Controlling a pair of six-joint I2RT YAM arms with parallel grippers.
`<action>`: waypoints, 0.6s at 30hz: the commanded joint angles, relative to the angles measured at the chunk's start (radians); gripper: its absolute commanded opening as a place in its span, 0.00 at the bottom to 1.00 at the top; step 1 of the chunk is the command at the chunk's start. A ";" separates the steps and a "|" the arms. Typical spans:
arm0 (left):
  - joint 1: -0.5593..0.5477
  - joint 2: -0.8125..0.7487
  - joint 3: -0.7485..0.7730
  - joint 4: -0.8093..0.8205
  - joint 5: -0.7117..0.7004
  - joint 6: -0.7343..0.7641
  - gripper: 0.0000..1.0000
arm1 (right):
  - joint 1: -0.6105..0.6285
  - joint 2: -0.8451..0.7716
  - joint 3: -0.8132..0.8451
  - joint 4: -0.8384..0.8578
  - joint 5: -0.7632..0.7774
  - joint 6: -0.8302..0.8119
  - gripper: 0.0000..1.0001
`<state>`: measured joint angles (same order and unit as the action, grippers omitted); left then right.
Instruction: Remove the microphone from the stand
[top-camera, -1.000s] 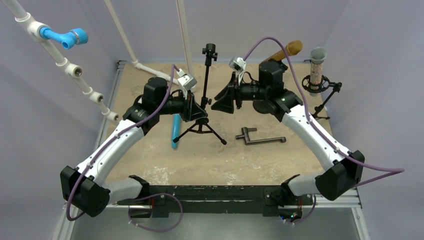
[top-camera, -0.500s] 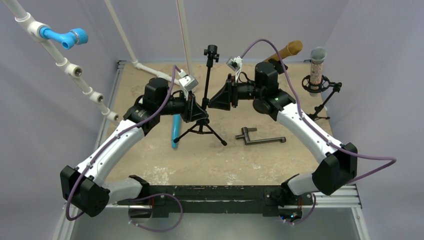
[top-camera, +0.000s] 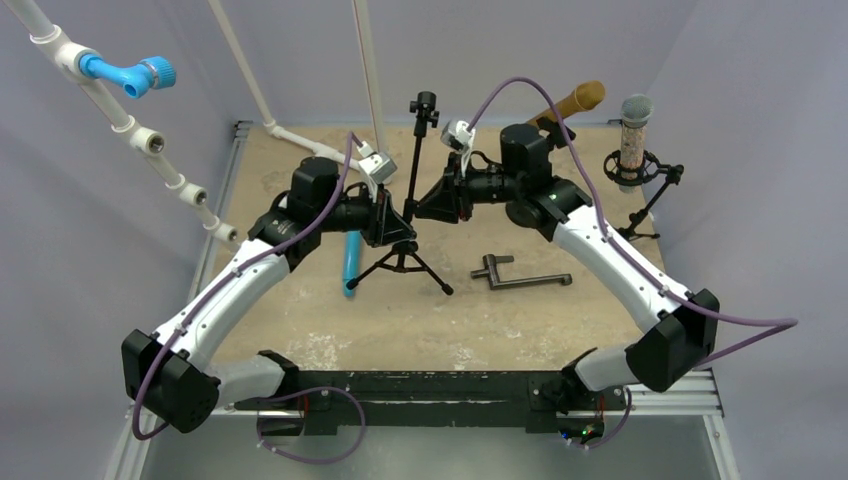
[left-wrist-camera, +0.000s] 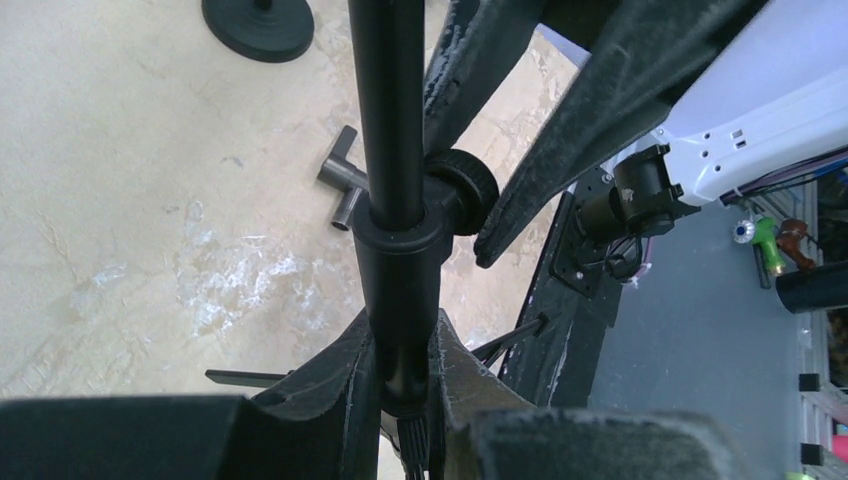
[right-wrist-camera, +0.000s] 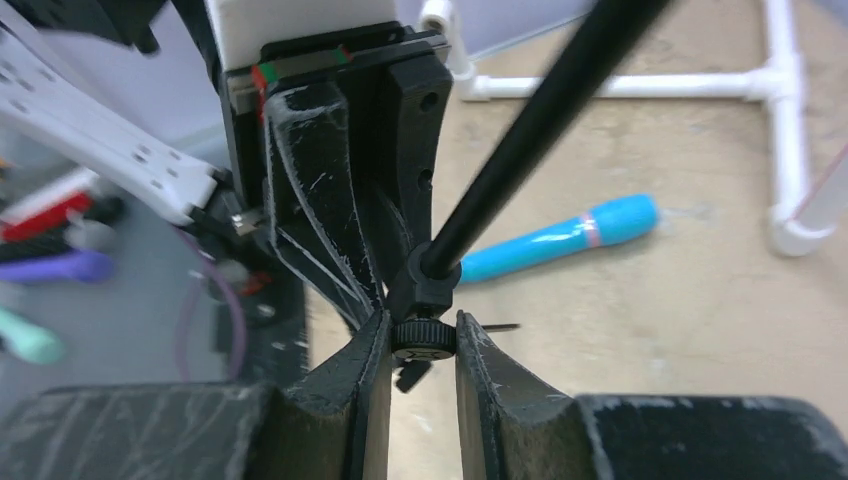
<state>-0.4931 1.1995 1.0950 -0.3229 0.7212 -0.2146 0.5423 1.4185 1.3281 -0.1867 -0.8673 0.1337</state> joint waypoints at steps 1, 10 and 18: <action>-0.004 -0.026 0.010 0.151 0.130 -0.066 0.00 | 0.063 -0.043 0.106 -0.285 0.266 -0.483 0.00; -0.002 0.043 0.060 0.181 0.223 -0.161 0.00 | 0.172 -0.053 0.156 -0.390 0.601 -0.820 0.06; -0.001 0.048 0.071 0.160 0.206 -0.126 0.00 | 0.205 -0.077 0.096 -0.374 0.667 -0.819 0.51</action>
<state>-0.4911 1.2835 1.0985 -0.2417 0.8551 -0.3573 0.7536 1.3594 1.4445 -0.5690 -0.2752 -0.6697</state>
